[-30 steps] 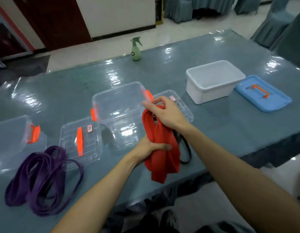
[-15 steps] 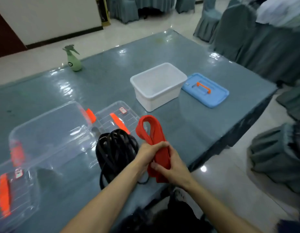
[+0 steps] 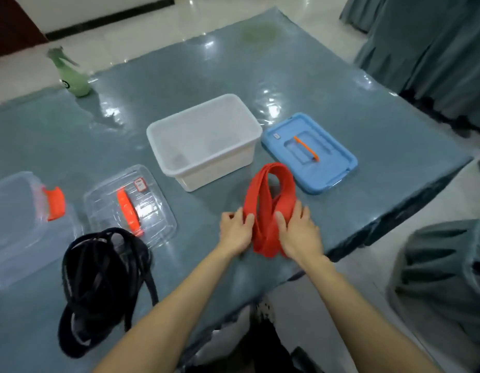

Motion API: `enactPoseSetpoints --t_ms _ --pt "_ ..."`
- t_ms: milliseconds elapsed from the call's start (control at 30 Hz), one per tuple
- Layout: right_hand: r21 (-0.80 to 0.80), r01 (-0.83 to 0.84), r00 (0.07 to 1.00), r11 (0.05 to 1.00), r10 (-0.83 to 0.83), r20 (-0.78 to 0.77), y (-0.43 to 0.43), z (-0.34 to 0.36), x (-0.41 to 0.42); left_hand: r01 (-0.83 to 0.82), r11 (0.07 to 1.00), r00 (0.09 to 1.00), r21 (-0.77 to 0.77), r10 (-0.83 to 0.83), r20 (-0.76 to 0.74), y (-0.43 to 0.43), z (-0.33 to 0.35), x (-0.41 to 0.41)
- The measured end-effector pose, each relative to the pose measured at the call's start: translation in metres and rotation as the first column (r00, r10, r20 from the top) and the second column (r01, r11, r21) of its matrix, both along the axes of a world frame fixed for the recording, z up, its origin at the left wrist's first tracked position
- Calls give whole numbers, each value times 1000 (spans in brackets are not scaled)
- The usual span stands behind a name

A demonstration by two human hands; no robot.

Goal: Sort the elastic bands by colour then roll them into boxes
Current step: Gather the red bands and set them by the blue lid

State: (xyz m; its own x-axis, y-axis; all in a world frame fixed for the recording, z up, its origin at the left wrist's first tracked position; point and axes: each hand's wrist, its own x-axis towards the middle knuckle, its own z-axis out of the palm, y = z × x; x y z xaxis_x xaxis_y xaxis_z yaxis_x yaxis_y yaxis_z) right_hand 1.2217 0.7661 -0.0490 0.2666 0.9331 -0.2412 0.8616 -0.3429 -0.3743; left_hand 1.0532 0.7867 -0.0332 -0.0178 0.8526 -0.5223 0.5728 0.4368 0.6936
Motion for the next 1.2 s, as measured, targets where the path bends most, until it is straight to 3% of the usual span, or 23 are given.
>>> enactPoseSetpoints --t_ms 33,67,167,267,400,567,733,800,900,1033,1200 --pt "-27 -28 998 999 29 59 4 -10 -1 70 998 990 11 -68 -125 -5 -14 -2" --pt "-25 -74 991 997 77 106 5 -21 -4 89 995 984 37 -82 -160 -11 -26 -4" --pt "14 -168 967 986 162 199 0 -41 -16 8 983 994 184 12 -106 -24 -34 -7" --pt "11 -173 964 985 167 206 1 -43 -16 34 966 984 255 12 -179 -27 -30 -7" --pt "-53 -196 954 979 203 219 2 -39 -12 230 945 950 234 -166 -264 -31 -25 -11" --pt "-105 -237 940 966 256 228 6 -21 -9 305 933 912 192 -228 -340 -24 -16 -34" --pt "109 -326 910 939 281 305 -4 20 6 433 869 811 239 -259 -524 -38 3 -62" --pt "170 -436 879 884 377 293 -14 30 -2 497 821 743 280 -237 -625 -53 11 -82" --pt "138 -625 773 768 583 250 -30 39 -51 542 780 643 312 -145 -752 -86 20 -125" --pt "95 -851 523 516 817 242 -56 45 -160 458 836 575 302 -19 -818 -150 30 -203" --pt "155 -957 284 247 912 296 -108 55 -304 293 894 522 339 148 -840 -241 42 -325"
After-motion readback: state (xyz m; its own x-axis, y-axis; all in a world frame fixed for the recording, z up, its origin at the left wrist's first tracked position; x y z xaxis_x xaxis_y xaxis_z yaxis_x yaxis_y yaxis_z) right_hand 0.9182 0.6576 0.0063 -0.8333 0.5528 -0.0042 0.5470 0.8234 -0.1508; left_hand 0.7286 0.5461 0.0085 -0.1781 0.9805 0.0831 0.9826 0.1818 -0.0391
